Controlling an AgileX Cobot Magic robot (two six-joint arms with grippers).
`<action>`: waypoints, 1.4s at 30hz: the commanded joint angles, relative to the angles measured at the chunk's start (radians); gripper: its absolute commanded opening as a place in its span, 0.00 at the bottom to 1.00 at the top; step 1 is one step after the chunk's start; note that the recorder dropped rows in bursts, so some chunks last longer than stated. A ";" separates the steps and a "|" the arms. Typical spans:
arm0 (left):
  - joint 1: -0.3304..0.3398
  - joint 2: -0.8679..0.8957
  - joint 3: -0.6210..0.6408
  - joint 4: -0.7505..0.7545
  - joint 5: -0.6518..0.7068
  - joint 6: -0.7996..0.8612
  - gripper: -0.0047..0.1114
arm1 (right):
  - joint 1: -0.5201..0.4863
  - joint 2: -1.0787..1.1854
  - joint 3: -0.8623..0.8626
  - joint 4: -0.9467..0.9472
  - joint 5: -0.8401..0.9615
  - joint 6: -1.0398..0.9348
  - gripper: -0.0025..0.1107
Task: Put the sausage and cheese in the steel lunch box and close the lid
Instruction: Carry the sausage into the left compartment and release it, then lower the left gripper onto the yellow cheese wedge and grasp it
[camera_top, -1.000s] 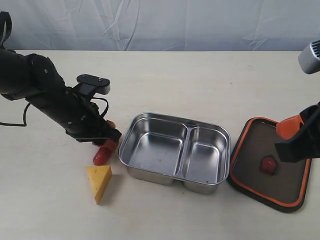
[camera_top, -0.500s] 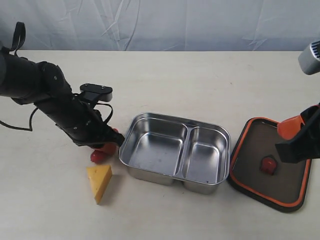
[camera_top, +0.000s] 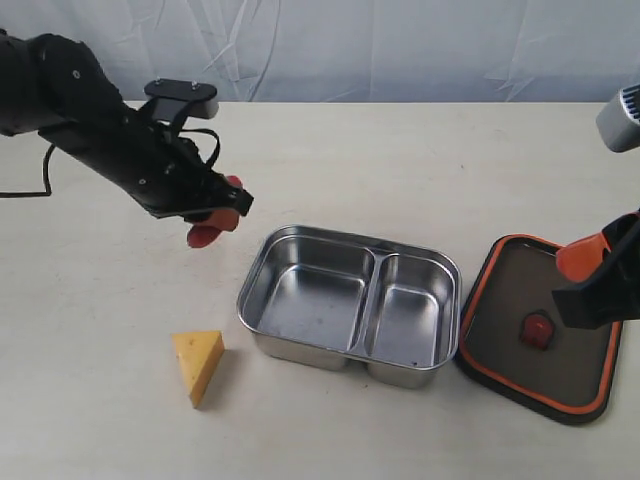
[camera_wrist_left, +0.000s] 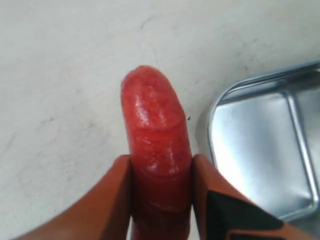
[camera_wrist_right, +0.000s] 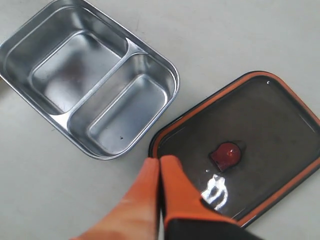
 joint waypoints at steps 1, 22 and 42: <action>-0.052 -0.041 -0.009 -0.039 0.039 0.000 0.04 | 0.000 -0.005 -0.007 -0.011 -0.002 -0.003 0.02; -0.250 -0.026 -0.009 -0.055 -0.040 0.007 0.52 | 0.000 -0.005 -0.007 -0.011 0.014 -0.003 0.02; -0.133 -0.062 -0.009 0.260 0.507 -0.351 0.49 | 0.000 -0.005 -0.007 -0.040 0.043 0.005 0.02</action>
